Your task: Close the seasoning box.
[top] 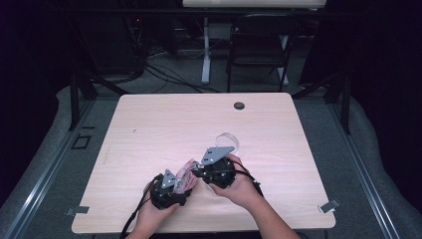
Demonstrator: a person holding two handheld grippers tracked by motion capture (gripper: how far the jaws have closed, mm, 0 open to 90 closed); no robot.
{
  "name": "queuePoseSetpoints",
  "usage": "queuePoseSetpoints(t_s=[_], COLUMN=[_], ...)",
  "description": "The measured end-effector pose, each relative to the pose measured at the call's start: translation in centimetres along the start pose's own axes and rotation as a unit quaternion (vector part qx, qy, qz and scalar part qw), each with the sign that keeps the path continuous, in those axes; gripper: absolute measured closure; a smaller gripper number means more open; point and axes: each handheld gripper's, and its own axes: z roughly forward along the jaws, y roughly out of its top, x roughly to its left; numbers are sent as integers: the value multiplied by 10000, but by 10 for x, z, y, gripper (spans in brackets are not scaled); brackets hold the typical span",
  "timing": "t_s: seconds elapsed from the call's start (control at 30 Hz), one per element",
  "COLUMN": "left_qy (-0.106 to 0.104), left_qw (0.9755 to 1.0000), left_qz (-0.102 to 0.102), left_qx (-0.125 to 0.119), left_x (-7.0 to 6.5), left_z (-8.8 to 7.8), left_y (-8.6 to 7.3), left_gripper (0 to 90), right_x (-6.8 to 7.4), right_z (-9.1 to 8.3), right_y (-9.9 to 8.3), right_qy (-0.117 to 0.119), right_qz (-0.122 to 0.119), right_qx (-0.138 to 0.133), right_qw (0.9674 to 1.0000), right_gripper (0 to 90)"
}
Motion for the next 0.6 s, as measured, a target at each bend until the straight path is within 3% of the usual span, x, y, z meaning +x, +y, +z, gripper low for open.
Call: queuePoseSetpoints(t_s=[0.6], left_qy=[151], left_qw=[9997], left_qz=[69], left_qx=[-195], left_x=[-1], left_z=[-3], left_y=[0], left_gripper=[551], right_x=[-1], right_z=[0], right_y=[-1], right_qy=[36], right_qz=[39], right_qx=[-44], right_qw=[10000], right_gripper=[900])
